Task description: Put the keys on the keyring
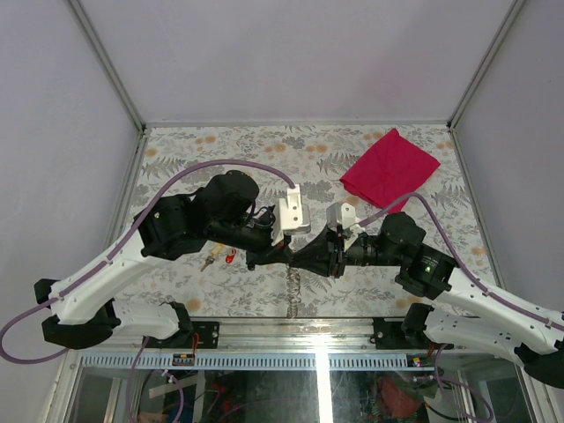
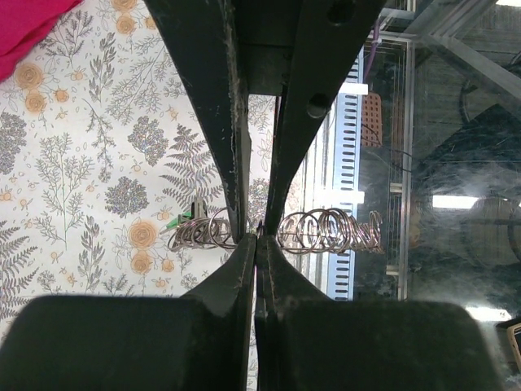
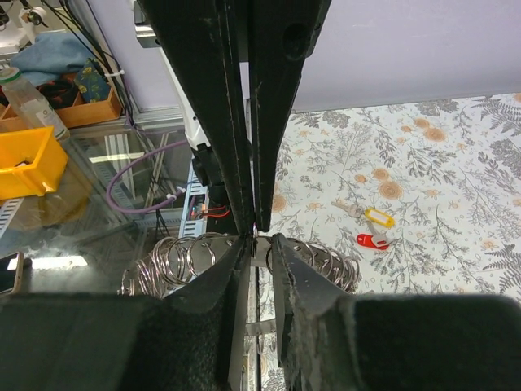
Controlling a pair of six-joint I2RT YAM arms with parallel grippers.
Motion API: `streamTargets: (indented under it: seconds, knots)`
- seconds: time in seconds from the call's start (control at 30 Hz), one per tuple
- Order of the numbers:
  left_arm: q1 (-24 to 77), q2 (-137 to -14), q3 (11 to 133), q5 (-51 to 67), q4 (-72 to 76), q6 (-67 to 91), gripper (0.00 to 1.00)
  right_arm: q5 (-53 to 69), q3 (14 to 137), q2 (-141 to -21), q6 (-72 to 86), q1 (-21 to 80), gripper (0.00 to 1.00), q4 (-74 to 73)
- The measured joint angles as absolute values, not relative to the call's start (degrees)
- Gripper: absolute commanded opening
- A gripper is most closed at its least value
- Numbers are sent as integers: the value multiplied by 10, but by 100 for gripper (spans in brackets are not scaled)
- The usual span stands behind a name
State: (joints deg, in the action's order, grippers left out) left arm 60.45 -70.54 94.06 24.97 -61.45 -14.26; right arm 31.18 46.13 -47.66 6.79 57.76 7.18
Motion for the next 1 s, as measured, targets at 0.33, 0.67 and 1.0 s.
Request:
streamTargets:
  seconds: [0.33,0.67,1.0]
  knots:
    - [608,-707,948,245,-620,-143,7,322,461,-476,75,577,0,84]
    - [608,-608,903,213,-525,-112,28,325,426,-455,77,577,0,167]
    - [608,-522,817,201,-375,-48,45,327,374,-438,97,578,0,314]
